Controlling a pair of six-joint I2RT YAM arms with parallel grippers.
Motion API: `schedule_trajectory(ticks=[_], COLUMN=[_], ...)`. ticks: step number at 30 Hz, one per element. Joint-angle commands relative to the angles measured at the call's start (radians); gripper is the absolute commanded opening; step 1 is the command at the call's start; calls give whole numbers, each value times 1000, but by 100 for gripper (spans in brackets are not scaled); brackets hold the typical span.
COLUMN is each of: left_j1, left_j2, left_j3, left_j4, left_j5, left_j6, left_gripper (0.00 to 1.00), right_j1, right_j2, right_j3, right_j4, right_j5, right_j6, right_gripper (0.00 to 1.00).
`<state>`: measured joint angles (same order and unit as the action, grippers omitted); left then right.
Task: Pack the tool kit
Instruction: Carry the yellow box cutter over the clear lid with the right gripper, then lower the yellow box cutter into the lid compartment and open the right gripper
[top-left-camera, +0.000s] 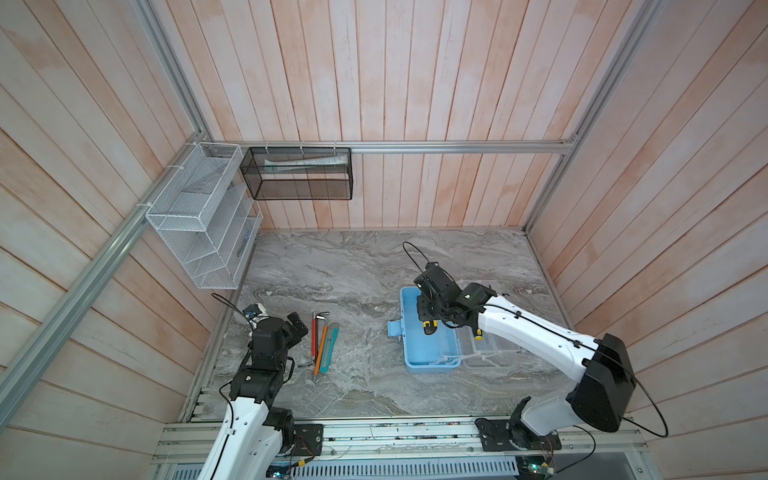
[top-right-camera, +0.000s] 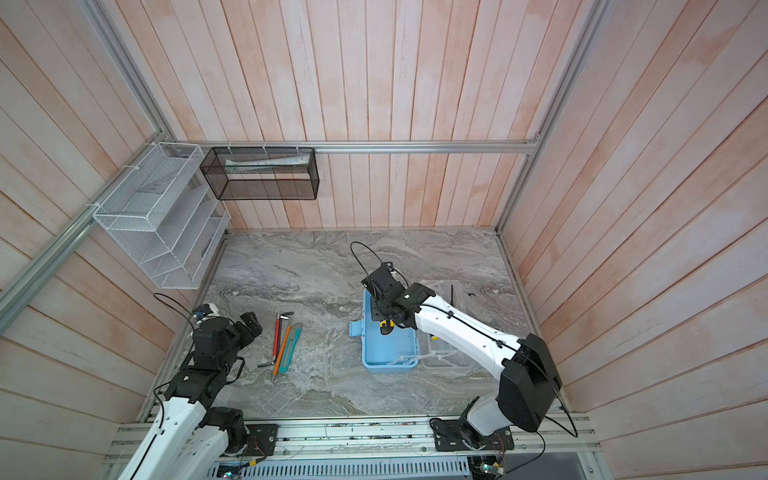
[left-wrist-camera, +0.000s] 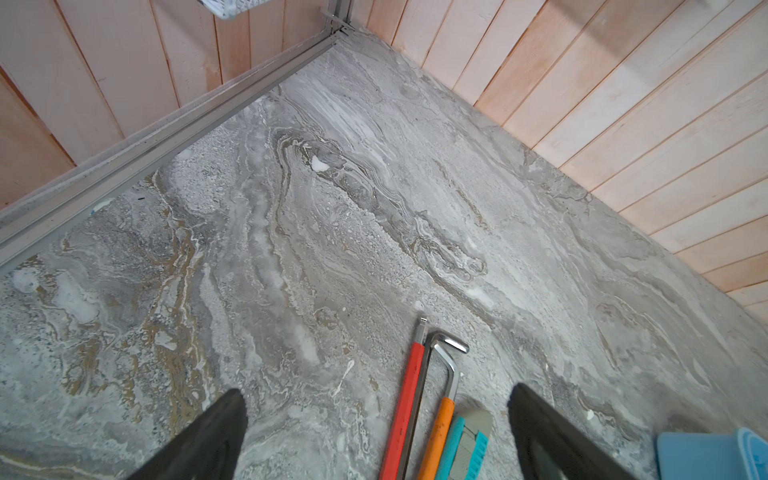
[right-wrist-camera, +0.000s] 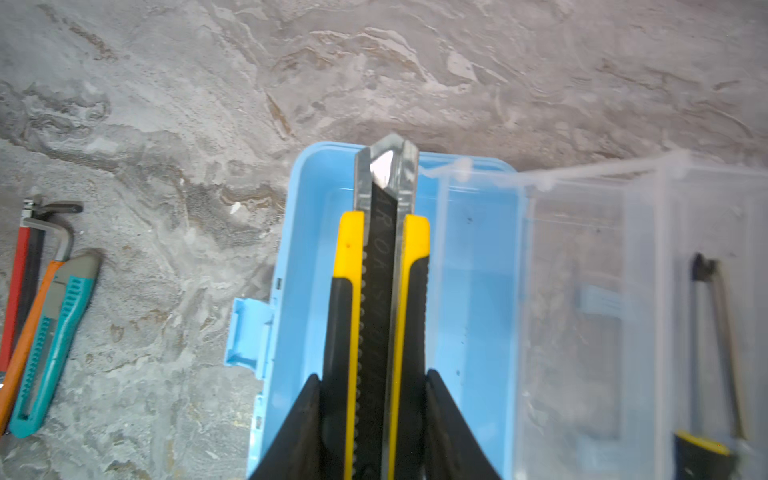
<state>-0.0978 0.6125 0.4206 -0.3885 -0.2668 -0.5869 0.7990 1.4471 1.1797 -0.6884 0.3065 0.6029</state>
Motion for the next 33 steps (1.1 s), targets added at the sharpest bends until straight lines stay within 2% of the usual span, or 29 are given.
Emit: schedule_trajectory(ticks=[1, 5, 13, 25, 30, 33], left_j1=[4, 6, 6, 5, 4, 6], left_j2=[1, 4, 10, 16, 17, 14], left_j3=[9, 9, 12, 11, 12, 11], left_j4=[5, 5, 8, 14, 11, 9], left_j5=[-12, -10, -7, 2, -1, -2], left_j6=[5, 7, 7, 13, 11, 10], left_gripper=[100, 100, 100, 100, 100, 100], right_j1=[-45, -116, -123, -123, -100, -42], right_j2=[-87, -143, -102, -28, -30, -13], right_j3=[-73, -161, -202, -154, -75, -14], right_j4=[-13, 17, 76, 32, -11, 12], right_j5=[45, -4, -70, -43, 0, 9], right_j6=[17, -1, -27, -46, -50, -26], right_gripper=[10, 10, 12, 45, 48, 48])
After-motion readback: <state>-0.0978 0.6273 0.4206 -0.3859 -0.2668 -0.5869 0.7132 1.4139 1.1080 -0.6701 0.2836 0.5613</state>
